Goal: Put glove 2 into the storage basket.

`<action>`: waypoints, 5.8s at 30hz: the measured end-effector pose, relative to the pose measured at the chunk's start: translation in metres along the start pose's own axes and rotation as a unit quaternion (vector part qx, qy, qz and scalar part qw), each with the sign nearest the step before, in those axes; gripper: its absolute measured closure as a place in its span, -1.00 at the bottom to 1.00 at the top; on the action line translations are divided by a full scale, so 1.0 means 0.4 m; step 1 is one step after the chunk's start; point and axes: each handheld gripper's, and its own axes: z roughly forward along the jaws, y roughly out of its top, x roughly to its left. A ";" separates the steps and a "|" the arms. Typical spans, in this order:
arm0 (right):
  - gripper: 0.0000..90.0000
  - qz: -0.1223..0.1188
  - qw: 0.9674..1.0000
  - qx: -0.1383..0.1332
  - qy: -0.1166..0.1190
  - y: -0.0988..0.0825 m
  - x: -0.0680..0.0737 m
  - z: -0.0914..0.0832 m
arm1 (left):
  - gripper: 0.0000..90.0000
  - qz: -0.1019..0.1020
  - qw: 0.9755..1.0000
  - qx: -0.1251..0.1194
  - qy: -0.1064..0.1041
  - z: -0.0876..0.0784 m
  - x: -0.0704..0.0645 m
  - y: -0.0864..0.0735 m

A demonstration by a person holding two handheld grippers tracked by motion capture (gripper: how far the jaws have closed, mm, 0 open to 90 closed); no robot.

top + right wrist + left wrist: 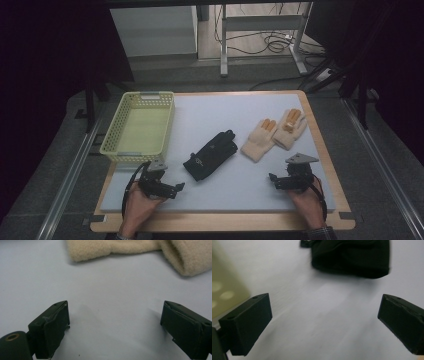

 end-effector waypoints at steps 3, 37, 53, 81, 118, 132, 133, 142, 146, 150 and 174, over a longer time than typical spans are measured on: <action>-0.82 0.000 1.000 0.000 0.000 0.000 0.000 0.000 | -1.00 0.017 1.000 0.005 -0.005 0.009 -0.020 0.028; -0.81 0.003 1.000 0.000 0.004 0.000 -0.002 0.000 | -0.98 0.067 0.993 0.099 -0.005 0.282 -0.056 0.259; -0.81 0.001 1.000 0.000 0.003 0.000 -0.002 0.000 | 0.52 0.058 0.994 0.091 -0.003 0.230 -0.062 0.288; -0.81 0.002 1.000 -0.002 0.003 -0.001 -0.002 0.000 | 0.50 -0.036 0.991 0.035 0.122 -0.054 0.151 0.409; -0.81 0.002 1.000 -0.002 0.003 -0.001 -0.001 0.001 | 0.45 -0.164 0.948 0.162 0.220 -0.028 0.506 0.233; -0.81 0.002 1.000 -0.002 0.003 -0.001 -0.001 0.000 | -0.29 -0.130 0.930 0.220 0.265 0.035 0.530 0.231; -0.81 0.003 1.000 -0.002 0.003 -0.001 -0.001 0.000 | -0.39 -0.129 0.930 0.221 0.263 0.033 0.529 0.231; -0.81 0.002 1.000 -0.002 0.003 -0.001 -0.001 0.000 | -0.84 -0.155 0.944 0.185 0.223 -0.020 0.528 0.227; -0.81 0.002 1.000 -0.002 0.003 -0.001 -0.001 0.000 | -0.91 -0.159 0.946 0.185 0.213 -0.029 0.530 0.214; -0.81 0.002 1.000 -0.002 0.003 -0.001 -0.001 0.000 | -0.93 -0.166 0.950 0.178 0.193 -0.039 0.535 0.202; -0.81 0.002 1.000 -0.002 0.003 -0.001 -0.001 0.000 | 0.80 -0.195 0.948 0.151 0.202 -0.062 0.539 0.236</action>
